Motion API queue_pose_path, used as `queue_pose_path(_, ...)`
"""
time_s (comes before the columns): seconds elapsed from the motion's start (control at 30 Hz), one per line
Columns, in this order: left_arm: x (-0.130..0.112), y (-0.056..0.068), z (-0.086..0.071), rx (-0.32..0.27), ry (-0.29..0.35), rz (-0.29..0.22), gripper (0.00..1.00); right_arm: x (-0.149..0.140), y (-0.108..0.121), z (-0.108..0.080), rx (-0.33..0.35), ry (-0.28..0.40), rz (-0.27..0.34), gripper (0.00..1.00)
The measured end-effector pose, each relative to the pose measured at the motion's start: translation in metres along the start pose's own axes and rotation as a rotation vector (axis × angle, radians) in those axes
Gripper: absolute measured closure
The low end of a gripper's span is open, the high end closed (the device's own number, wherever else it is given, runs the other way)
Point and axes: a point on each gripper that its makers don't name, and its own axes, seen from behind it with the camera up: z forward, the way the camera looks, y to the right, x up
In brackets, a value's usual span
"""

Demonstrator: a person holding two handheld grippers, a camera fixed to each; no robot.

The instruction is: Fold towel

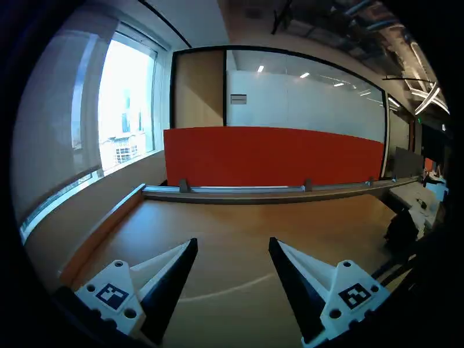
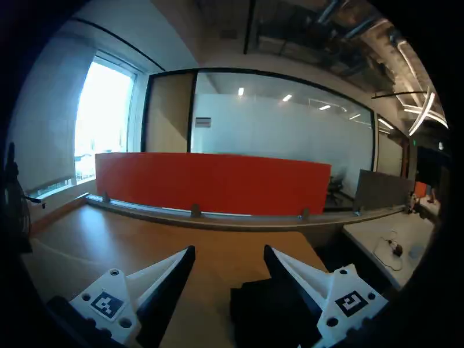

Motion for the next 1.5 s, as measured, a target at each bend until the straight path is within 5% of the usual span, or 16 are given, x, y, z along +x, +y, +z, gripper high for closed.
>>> queue_pose_path(0.83,0.037,-0.013,0.001,0.013,0.114,0.000,0.09,0.039,-0.095,0.010,0.042,0.093,0.021,0.09)
queue_pose_path(1.5,0.040,-0.021,0.005,-0.004,0.149,0.005,0.09,0.046,-0.130,0.018,0.039,0.102,0.029,0.08)
